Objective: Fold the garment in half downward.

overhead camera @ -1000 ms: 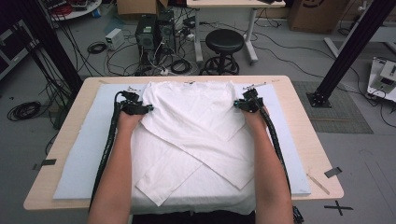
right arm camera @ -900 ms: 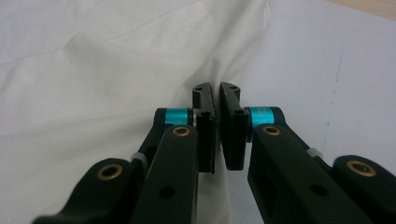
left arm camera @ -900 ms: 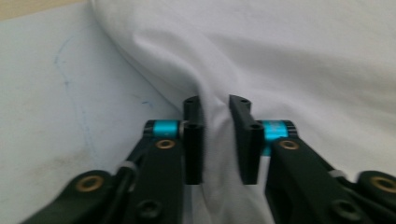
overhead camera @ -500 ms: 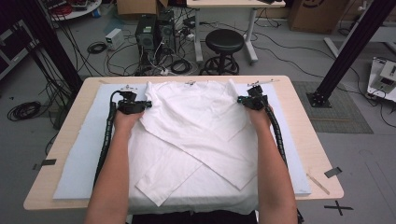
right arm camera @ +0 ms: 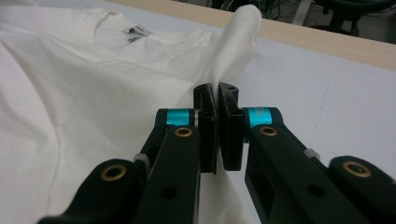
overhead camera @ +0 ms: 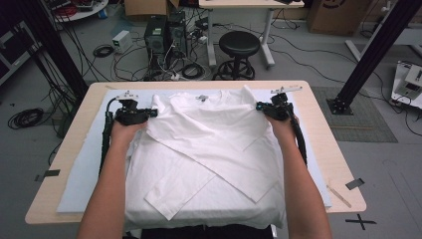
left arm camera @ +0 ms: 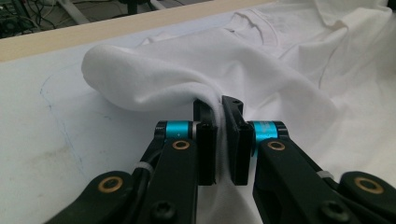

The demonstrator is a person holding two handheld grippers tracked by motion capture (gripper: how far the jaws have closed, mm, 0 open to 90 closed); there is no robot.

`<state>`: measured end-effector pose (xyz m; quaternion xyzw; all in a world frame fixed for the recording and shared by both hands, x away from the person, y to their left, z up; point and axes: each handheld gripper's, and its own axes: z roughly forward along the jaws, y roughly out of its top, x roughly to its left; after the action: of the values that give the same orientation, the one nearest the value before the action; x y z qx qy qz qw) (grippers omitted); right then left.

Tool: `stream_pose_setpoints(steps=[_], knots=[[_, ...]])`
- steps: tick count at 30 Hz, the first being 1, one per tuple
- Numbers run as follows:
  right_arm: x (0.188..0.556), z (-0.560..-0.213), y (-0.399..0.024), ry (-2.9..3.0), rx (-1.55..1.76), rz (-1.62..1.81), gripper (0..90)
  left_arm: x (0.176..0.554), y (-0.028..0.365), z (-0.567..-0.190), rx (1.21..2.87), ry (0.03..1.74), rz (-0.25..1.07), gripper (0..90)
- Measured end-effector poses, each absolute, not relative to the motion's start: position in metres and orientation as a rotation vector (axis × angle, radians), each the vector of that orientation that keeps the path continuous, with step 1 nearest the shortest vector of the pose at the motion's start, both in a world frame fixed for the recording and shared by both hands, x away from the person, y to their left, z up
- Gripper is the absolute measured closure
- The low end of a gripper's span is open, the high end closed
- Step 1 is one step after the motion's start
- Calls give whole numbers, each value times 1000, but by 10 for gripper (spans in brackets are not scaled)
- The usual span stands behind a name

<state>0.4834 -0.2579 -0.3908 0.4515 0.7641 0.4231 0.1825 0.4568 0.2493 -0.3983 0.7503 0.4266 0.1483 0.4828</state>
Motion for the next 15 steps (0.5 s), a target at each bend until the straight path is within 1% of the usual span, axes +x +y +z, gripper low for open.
stream_pose_setpoints(steps=[2,3,8,15], knots=[[480,-390,-259,2160,1268,1204,881,453,250,-397,1820,1030,357,840],[471,-387,-264,2165,1252,1227,881,449,251,-396,1819,1021,355,841],[460,-384,-268,2181,1225,1248,881,441,252,-396,1833,993,346,841],[456,-384,-267,2187,1224,1251,881,434,252,-399,1829,971,331,841]])
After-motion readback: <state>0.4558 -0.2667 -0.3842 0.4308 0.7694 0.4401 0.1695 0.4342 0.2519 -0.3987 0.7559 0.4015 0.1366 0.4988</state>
